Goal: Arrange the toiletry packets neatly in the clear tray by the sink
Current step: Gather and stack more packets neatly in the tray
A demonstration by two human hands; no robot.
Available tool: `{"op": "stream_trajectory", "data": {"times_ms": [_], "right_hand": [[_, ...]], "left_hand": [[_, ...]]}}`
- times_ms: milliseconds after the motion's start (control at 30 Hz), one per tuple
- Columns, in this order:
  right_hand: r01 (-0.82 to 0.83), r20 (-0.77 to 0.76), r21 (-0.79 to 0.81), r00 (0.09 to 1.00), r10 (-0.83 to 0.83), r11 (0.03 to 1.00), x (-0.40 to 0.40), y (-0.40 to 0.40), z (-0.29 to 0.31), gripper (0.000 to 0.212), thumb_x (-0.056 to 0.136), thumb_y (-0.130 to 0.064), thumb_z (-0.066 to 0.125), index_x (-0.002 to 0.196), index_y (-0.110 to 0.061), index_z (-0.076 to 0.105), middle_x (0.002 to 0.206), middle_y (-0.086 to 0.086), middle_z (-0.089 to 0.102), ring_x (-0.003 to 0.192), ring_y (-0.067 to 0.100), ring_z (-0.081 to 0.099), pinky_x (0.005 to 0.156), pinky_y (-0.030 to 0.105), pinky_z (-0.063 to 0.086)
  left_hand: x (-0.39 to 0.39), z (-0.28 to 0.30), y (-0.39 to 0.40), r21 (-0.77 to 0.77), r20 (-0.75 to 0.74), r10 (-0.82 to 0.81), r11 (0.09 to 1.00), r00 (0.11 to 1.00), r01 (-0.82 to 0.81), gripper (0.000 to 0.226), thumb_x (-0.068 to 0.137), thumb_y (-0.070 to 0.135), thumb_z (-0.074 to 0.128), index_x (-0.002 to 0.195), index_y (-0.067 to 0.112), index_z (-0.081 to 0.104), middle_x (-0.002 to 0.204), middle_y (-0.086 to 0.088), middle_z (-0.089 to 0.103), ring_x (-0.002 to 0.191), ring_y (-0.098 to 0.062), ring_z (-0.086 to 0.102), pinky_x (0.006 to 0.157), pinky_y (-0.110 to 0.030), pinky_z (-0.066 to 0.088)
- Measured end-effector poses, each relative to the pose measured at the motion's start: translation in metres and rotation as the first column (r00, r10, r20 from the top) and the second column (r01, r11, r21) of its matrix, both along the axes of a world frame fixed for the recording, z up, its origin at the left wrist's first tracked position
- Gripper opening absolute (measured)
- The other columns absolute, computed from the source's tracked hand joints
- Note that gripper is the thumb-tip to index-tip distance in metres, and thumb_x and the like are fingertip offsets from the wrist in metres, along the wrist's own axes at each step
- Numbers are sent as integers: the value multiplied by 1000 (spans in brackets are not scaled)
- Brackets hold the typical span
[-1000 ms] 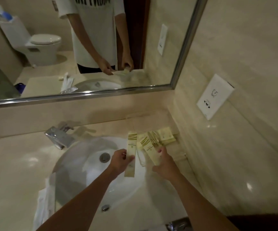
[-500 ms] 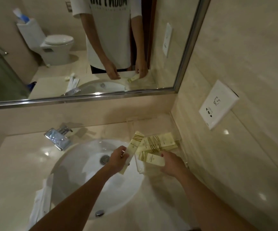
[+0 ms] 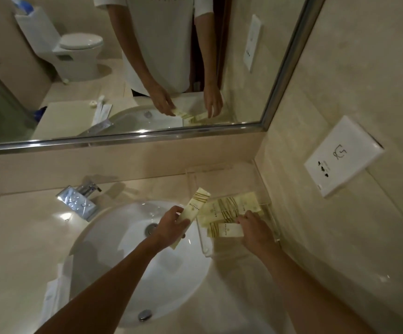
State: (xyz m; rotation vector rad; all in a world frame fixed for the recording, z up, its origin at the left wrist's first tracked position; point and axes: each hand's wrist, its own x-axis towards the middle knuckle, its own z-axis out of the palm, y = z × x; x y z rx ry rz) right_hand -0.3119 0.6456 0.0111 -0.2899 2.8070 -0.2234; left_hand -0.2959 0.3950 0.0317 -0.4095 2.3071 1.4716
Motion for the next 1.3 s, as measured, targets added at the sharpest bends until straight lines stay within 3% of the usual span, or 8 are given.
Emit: {"op": "stream_trajectory", "data": {"times_ms": [133, 300, 567, 767, 933, 1033, 1133, 1300], "right_hand": [[-26, -37, 15, 999, 27, 1000, -3, -3, -7, 49, 80, 1, 57, 124, -21, 59, 123, 4, 49, 118, 24, 46, 95, 35, 47], [-47, -28, 15, 999, 47, 999, -6, -7, -11, 46, 81, 2, 52, 120, -20, 61, 124, 5, 49, 121, 24, 45, 95, 36, 46], [-23, -69, 67, 997, 27, 997, -6, -16, -21, 46, 80, -1, 60, 121, -21, 58, 126, 2, 52, 120, 22, 47, 95, 33, 46], [50, -88, 49, 995, -45, 998, -2, -16, -25, 47, 81, -4, 63, 124, -21, 55, 123, 2, 57, 115, 21, 54, 89, 33, 49], [119, -34, 11, 992, -119, 993, 7, -2, -26, 40, 88, -12, 55, 127, -22, 55, 125, 0, 58, 119, 20, 54, 90, 32, 47], [225, -30, 14, 974, -225, 974, 12, 10, -18, 24, 93, -15, 48, 114, -17, 59, 118, 4, 61, 111, 23, 59, 85, 33, 49], [329, -24, 35, 944, -328, 944, 21, 25, -9, 23, 93, -18, 48, 114, -17, 59, 114, 4, 62, 107, 22, 62, 80, 32, 50], [362, -36, 8, 932, -361, 932, 42, 41, 1, 15, 88, -21, 52, 100, -16, 59, 105, 3, 65, 98, 21, 64, 73, 31, 50]], "left_hand": [[-3, -9, -9, -31, -6, -21, 999, 1000, 21, 43, 81, 25, 72, 117, 11, 52, 109, -7, 59, 84, -19, 61, 59, -22, 48], [-9, -10, -11, -60, -9, -54, 997, 999, 53, 46, 74, 22, 77, 114, 13, 56, 107, -7, 61, 80, -16, 60, 61, -23, 50], [-14, -12, -8, -117, -13, -83, 990, 996, 81, 48, 75, 21, 76, 118, 12, 57, 109, -6, 61, 79, -13, 60, 59, -18, 48], [-9, -17, -8, -182, 4, -118, 976, 993, 117, 56, 73, 28, 77, 123, 14, 55, 115, -4, 60, 91, -18, 63, 68, -25, 55], [-6, -15, 6, -320, -57, -245, 923, 968, 215, 46, 78, 22, 73, 121, 13, 57, 110, 2, 56, 92, -13, 53, 61, -10, 39], [-4, -18, 21, -339, -119, -329, 900, 937, 273, 53, 77, 20, 75, 125, 10, 56, 110, 1, 47, 102, -15, 50, 80, -16, 42], [-2, -24, 41, -342, -204, -405, 882, 891, 323, 54, 78, 21, 73, 127, 9, 55, 121, -2, 43, 113, -17, 46, 97, -23, 44], [4, -45, 78, -457, -222, -588, 768, 778, 450, 57, 87, 22, 61, 140, 15, 41, 132, -6, 44, 120, -21, 40, 105, -29, 39]]}}
